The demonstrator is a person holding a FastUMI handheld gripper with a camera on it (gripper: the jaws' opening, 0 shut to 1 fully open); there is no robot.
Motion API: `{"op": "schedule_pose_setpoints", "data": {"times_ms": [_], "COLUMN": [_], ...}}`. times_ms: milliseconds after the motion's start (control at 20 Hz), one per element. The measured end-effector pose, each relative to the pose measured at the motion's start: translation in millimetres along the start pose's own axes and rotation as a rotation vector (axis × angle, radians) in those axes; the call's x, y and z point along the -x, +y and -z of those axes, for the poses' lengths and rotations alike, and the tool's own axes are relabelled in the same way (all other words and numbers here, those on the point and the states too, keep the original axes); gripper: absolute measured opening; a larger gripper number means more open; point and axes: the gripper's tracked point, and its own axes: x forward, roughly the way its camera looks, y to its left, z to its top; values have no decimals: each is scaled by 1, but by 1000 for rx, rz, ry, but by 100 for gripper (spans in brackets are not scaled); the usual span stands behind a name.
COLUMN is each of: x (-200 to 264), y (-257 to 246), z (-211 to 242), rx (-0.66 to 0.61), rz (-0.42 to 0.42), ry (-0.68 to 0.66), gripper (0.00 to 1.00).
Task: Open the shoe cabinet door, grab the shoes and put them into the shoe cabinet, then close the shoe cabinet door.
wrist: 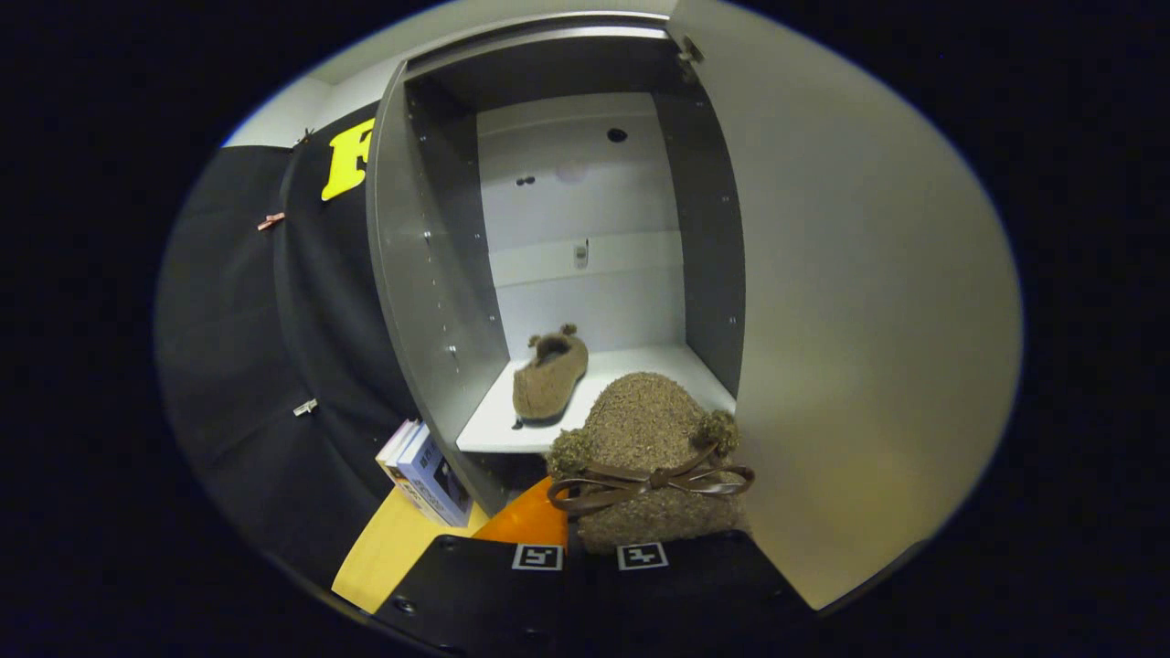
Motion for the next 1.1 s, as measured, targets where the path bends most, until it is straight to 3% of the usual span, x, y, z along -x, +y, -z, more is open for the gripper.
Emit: {"op": "schedule_pose_setpoints", "data": {"times_ms": [350, 700, 1100], "x": [-68, -181, -274], "y": [7, -22, -60], "z": [-49, -50, -38], "rx": [35, 33, 53], "rz": [0, 50, 120], "ry": [-13, 59, 110], "gripper": [7, 7, 7]}}
